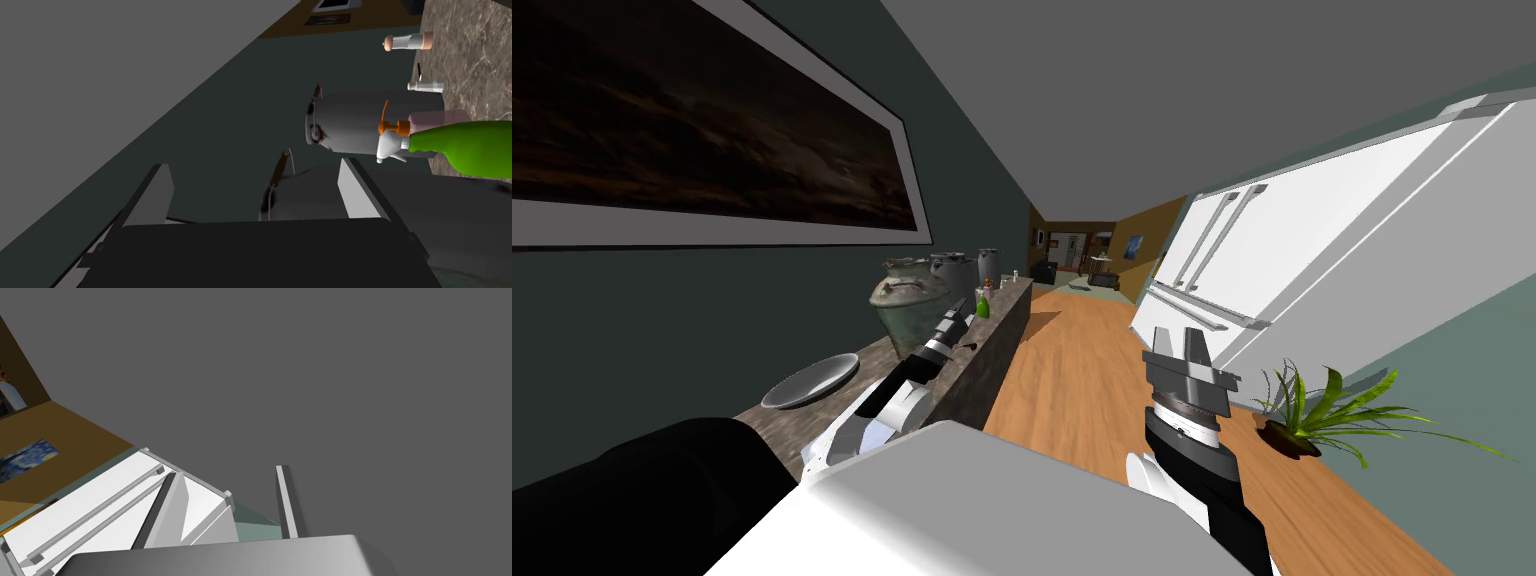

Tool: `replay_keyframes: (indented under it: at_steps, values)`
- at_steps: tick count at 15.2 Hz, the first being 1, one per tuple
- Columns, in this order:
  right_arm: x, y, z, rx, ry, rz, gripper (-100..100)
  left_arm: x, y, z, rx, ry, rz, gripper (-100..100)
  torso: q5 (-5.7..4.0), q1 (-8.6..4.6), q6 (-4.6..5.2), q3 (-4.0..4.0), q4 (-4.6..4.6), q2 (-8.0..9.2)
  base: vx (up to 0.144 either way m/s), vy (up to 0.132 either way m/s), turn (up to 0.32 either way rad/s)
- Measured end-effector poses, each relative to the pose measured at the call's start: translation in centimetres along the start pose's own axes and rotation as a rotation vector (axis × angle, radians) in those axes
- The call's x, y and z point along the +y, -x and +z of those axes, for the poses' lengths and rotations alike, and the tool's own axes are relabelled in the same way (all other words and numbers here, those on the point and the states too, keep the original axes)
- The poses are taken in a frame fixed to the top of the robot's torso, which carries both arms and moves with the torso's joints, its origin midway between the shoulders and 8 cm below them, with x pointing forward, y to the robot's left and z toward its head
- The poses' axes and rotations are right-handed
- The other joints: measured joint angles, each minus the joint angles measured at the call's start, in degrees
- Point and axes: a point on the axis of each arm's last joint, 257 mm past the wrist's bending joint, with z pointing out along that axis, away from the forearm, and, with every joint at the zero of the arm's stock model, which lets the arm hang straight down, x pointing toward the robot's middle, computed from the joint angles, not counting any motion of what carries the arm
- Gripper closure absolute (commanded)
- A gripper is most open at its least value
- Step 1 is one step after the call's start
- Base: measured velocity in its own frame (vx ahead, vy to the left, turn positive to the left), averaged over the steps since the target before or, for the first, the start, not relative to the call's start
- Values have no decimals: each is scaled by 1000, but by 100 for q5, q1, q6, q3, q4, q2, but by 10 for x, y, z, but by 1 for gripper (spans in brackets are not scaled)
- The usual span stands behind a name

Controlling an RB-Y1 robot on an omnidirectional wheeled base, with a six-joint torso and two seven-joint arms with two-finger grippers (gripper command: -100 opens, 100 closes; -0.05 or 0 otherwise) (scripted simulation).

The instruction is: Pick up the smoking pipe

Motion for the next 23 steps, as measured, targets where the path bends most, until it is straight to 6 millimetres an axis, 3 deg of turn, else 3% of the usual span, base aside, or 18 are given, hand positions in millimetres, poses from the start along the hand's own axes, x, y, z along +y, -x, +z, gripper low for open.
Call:
replay_keyframes:
  at_steps: [12, 23]
  values:
    - [0, 0, 0, 0, 0, 0, 0, 72, 16, -12, 34, 283, 6, -100, 0, 1, 0, 0, 0, 0, 54, 6, 13]
    - [0, 0, 0, 0, 0, 0, 0, 130, 28, -40, 75, 544, 8, -100, 0, -1, 0, -1, -1, 0, 57, 3, 14]
